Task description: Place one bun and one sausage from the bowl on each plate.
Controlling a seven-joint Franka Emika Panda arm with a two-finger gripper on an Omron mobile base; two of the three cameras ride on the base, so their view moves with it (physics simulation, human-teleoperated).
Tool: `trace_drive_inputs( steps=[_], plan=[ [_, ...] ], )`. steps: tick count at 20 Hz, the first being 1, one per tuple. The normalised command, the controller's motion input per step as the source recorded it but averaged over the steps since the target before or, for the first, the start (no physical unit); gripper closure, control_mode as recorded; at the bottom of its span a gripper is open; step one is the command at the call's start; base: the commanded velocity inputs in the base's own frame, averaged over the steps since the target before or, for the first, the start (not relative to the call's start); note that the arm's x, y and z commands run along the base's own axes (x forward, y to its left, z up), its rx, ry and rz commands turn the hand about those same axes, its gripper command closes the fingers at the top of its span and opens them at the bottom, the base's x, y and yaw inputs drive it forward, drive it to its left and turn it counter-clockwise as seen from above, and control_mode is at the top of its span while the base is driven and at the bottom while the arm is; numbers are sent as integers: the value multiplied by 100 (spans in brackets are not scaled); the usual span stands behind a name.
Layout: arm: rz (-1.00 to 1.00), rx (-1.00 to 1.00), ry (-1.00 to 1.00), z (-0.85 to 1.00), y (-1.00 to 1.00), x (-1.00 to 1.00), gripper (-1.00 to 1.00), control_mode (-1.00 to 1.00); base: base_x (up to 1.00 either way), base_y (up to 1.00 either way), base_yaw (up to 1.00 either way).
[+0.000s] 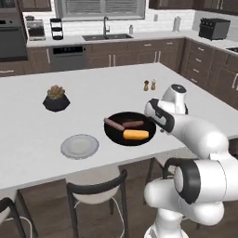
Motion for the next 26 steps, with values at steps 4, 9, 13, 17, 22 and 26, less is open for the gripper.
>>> trace_drive_inputs(
  steps=[4, 9, 13, 17, 22, 26],
  plan=[
    [0, 0, 0, 0, 0, 0, -100, 100, 61, 5, 41],
    [65, 0, 3, 0, 13, 56, -100, -100, 0, 0, 0],
    [63, -10, 10, -20, 0, 56, -100, -100, 0, 0, 0],
    [60, -30, -3, -76, 40, 21, -100, -100, 0, 0, 0],
    [54, -9, -46, -60, 75, 3, -100, -100, 0, 0, 0],
    [48, 0, -29, -1, 45, 34, -100, -100, 0, 0, 0]
  ],
)
